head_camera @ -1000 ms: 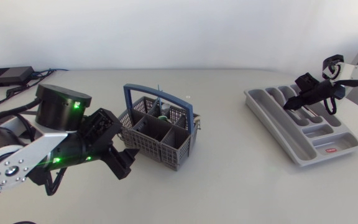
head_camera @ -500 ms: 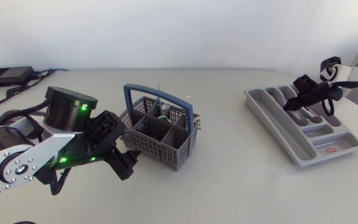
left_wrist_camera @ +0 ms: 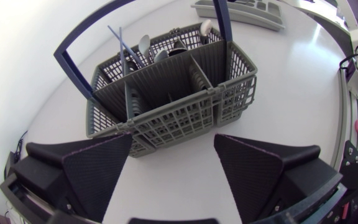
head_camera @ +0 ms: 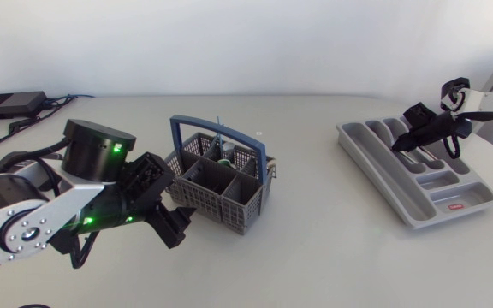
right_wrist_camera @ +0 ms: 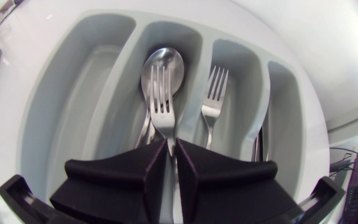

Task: Unload the cutlery basket into the drawer organizer.

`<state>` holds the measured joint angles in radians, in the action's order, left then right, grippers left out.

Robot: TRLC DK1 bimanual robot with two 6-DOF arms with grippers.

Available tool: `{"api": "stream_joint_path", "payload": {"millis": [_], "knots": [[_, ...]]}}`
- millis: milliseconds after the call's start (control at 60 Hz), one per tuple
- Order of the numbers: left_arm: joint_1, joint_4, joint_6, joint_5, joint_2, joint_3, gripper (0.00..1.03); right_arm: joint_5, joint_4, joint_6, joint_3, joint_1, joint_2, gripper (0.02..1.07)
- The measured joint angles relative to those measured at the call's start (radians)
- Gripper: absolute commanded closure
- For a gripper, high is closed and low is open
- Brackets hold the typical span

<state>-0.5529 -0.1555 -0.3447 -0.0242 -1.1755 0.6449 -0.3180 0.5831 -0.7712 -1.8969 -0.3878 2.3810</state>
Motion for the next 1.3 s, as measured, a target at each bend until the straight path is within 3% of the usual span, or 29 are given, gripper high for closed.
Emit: {"api": "stream_joint_path", "payload": {"millis": [967, 1100, 1300], "knots": [[-0.014, 0.001, 0.000, 0.000, -0.004, 0.000, 0.11, 0.000, -0.007, -0.015, 0.093, -0.007, -0.060, 0.93], [-0.014, 0.001, 0.000, 0.000, -0.004, 0.000, 0.11, 0.000, -0.007, -0.019, 0.093, -0.007, -0.061, 0.69], [-0.014, 0.001, 0.000, 0.000, -0.004, 0.000, 0.11, -0.016, -0.007, -0.027, 0.093, -0.007, -0.061, 0.61]]}}
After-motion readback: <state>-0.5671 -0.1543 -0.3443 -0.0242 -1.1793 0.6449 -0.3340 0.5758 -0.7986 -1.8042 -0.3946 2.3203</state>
